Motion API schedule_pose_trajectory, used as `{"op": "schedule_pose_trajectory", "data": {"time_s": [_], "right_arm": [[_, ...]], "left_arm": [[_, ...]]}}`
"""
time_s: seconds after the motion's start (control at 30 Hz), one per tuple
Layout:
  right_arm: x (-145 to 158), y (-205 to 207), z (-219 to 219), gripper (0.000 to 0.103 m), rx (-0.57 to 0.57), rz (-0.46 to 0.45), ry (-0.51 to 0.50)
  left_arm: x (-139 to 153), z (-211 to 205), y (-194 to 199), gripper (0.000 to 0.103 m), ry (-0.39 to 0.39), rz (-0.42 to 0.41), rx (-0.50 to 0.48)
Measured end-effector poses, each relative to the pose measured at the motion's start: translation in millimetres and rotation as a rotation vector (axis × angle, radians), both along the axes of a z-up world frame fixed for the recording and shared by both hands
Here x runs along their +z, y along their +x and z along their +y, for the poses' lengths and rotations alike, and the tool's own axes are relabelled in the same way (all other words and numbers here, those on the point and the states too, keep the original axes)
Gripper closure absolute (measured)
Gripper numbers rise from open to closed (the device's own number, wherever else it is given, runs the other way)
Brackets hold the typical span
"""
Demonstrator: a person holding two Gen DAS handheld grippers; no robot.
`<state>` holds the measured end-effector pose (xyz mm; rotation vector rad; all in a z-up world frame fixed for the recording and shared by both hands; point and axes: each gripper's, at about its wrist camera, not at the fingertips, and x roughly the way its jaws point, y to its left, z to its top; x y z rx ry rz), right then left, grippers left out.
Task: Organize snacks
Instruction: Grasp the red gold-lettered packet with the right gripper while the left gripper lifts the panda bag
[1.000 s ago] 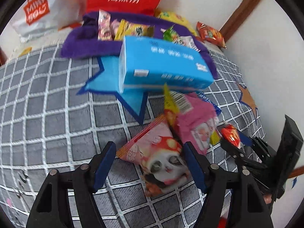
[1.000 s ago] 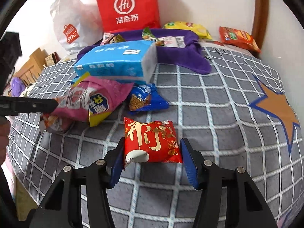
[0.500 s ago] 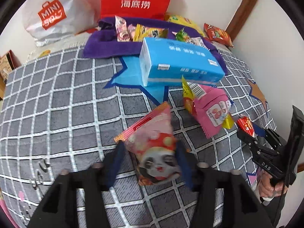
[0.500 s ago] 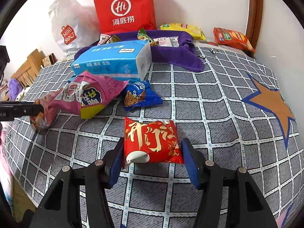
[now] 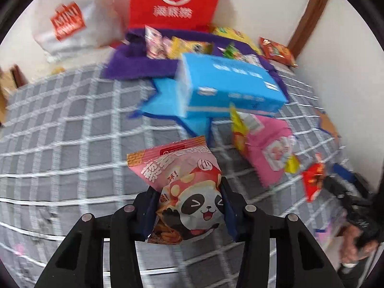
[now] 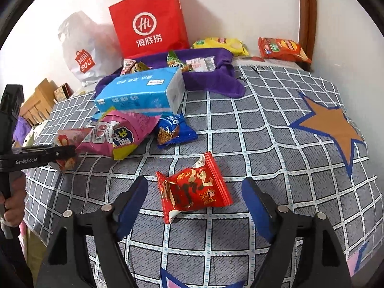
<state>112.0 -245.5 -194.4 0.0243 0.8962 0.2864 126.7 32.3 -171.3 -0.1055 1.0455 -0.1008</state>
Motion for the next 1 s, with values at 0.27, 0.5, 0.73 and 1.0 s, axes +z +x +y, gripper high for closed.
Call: {"op": "schedule_pose_trajectory", "data": {"time_s": [0.27,0.5,0.73,1.0], "right_arm": [[-30,6,21,0.027,0.042,0.052,-0.094],[-35,-3,18,0.038,0.002,-0.024,-0.108],[-35,0,7,0.038,-0.039,-0.041,-0.016],[-18,-8,4,0.054,-0.06,-0.046,0.018]], "left_arm": [[-14,14,4,0.052,-0.001,0.013,0.018],[-25,20,-4,0.052,-0.077,-0.079,0.08],[-27,12,-12,0.053,-0.034,-0.152,0.063],[-18,30,-15,0.064,-0.151,-0.11,0.083]]}}
